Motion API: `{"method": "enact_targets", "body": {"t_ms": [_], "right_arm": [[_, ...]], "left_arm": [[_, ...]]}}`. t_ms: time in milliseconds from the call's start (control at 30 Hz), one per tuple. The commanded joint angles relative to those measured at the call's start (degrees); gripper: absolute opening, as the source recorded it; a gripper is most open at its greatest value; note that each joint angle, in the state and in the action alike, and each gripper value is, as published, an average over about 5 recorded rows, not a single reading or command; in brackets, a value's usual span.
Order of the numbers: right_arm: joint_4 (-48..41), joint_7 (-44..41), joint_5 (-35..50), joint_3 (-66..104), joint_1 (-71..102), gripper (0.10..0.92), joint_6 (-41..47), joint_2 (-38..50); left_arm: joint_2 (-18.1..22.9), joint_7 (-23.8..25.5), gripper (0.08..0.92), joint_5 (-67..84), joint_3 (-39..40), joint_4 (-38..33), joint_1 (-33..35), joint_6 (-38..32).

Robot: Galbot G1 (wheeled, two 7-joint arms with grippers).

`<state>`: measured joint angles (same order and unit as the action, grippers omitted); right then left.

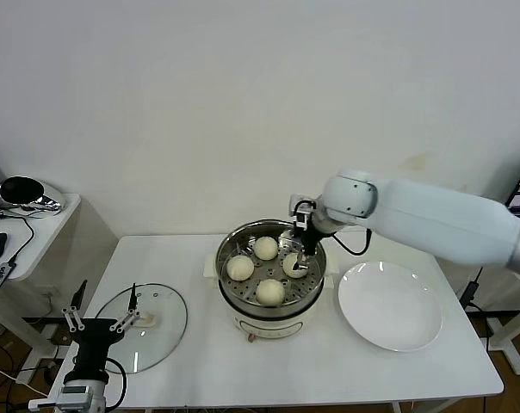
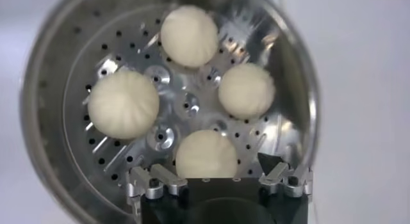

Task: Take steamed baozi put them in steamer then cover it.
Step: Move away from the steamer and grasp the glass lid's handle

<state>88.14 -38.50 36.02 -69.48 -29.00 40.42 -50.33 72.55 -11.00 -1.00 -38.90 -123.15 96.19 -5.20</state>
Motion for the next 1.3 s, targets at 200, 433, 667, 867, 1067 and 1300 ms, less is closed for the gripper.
{"method": "enact_targets", "body": {"t_ms": [200, 433, 667, 867, 1067, 1300], "right_arm": [[19.88, 32.94, -2.06, 54.55, 58.47, 0.823, -28.22, 24.49], [16.18, 30.31, -18.08, 92.18, 91.68, 0.823, -45.56, 3.55], [16.16, 24.45, -21.99, 113.26, 103.95, 0.823, -52.78, -15.33], [20.86, 24.34, -20.76, 122.38, 110.37, 0.823, -51.77, -23.76], [24.06, 28.99, -20.15, 126.70, 116.61, 0.823, -52.91, -27.83], [25.67, 32.07, -19.56, 132.97, 119.01, 0.823, -52.18, -29.45]], "left_arm": [[0.13, -0.80, 0.823, 0.45, -0.30, 2.97, -0.09, -0.22], [1.02, -2.24, 0.823, -3.46, -0.05, 4.91, 0.05, -1.01], [0.91, -3.60, 0.823, -21.79, -0.65, 9.43, 0.26, -1.34], [-1.63, -3.62, 0.823, -51.44, -5.90, 16.72, -1.00, -4.52], [-5.74, -4.01, 0.823, -72.28, -6.62, 22.71, -3.04, -4.37], [-9.43, -2.57, 0.823, -76.05, -1.23, 29.92, -7.42, -2.91]]}}
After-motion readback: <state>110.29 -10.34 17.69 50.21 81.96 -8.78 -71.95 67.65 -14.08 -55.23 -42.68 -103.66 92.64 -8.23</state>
